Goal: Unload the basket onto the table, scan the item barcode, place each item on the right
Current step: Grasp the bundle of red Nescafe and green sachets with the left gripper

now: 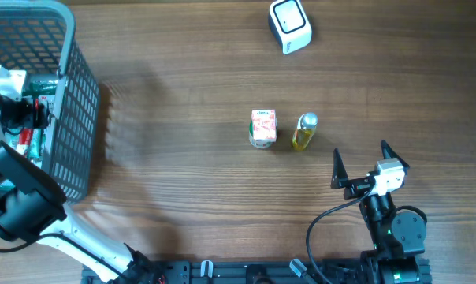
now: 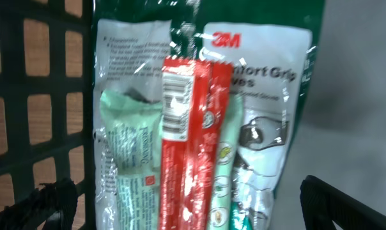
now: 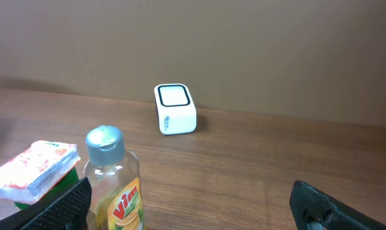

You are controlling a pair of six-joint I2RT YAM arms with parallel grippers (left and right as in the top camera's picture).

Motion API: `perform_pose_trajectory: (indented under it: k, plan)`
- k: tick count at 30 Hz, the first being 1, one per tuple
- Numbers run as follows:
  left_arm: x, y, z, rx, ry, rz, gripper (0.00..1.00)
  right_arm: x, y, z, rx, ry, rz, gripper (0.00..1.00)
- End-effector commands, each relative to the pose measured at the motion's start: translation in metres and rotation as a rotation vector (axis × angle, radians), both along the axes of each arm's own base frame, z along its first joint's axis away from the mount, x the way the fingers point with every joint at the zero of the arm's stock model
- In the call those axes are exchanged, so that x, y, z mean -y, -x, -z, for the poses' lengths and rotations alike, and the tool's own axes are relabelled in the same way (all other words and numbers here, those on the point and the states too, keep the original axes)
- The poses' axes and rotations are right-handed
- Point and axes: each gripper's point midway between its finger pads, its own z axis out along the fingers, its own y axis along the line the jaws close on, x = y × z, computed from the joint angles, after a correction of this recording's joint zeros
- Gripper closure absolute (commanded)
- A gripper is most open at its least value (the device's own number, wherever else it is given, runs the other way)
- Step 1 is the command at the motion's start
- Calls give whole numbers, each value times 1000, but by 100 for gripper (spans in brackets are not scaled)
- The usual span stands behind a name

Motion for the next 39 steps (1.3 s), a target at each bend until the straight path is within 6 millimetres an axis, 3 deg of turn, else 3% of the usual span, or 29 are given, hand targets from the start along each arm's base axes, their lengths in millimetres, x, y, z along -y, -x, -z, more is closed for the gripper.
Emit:
perform_pose_trajectory:
  k: [1, 13, 21, 24, 25, 26, 29, 35, 39]
  plan:
    - [-8, 12, 17, -22, 40, -12, 1, -3, 0, 0, -2, -19, -17, 0]
    - [14, 19, 39, -32, 169, 23, 0, -3, 0, 0, -2, -19, -17, 0]
    - [9, 34, 59, -92, 120, 2, 4, -3, 0, 0, -2, -19, -17, 0]
    - [7, 32, 60, -85, 114, 2, 16, -3, 0, 0, -2, -19, -17, 0]
    - [6, 31, 60, -79, 110, 2, 25, -3, 0, 0, -2, -19, -17, 0]
    - [5, 30, 60, -73, 105, 2, 41, -3, 0, 0, -2, -19, -17, 0]
    - [8, 27, 59, -57, 118, 4, 64, -3, 0, 0, -2, -19, -17, 0]
    - [16, 18, 56, -23, 144, 13, 76, -3, 0, 0, -2, -19, -17, 0]
    - [18, -7, 24, 72, 80, 14, 79, -3, 0, 0, -2, -19, -17, 0]
